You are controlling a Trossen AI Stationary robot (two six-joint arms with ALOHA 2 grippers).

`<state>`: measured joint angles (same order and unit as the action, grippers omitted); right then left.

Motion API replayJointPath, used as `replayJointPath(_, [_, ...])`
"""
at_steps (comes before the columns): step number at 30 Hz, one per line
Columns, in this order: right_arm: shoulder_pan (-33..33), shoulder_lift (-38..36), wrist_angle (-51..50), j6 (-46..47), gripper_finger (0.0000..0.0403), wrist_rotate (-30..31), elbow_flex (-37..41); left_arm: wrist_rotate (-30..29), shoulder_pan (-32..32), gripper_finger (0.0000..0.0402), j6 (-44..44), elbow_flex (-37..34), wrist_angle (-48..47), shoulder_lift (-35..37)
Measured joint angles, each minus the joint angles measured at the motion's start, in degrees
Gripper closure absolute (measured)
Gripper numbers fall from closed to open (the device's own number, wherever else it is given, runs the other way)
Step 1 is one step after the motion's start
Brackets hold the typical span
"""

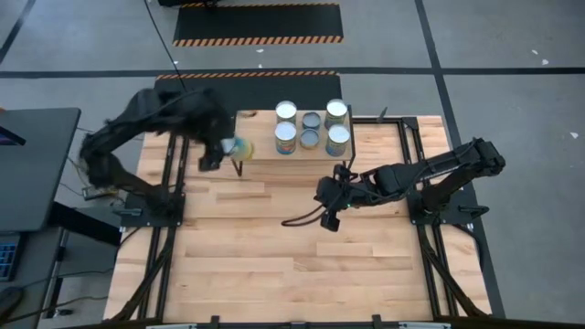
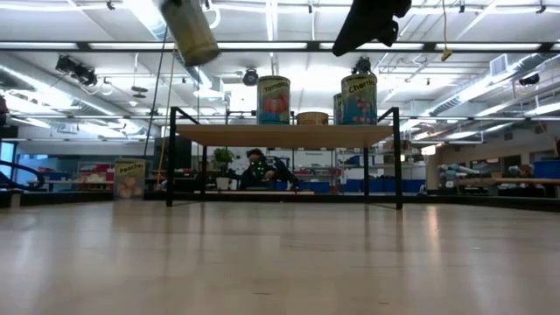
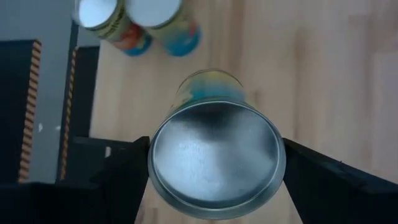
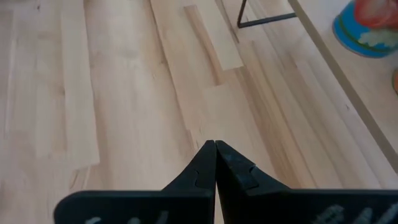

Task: Pick and place cans onto a shelf
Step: Put the big yellow canned carrots on the shelf

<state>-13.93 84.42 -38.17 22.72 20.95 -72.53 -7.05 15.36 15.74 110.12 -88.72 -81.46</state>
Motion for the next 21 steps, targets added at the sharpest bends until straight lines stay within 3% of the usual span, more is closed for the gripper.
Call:
replayJointPath(6, [0.6, 0.0, 0.0, -0.2, 0.0393, -1.1, 0.0, 3.3, 7.8, 0.0073, 7.2, 2.1, 1.5, -8.8])
replayJointPath(11, [0.6, 0.0, 0.0, -1.3, 0.0393, -1.1, 0.0, -1.4, 11.0, 0.0073, 12.0, 2.2, 1.6, -13.3])
replayJointPath(21, [0.0, 0.0, 0.0, -1.3, 0.0393, -1.2, 0.0, -4.0, 14.1, 0.0072, 15.2, 2.2, 5.0, -19.6])
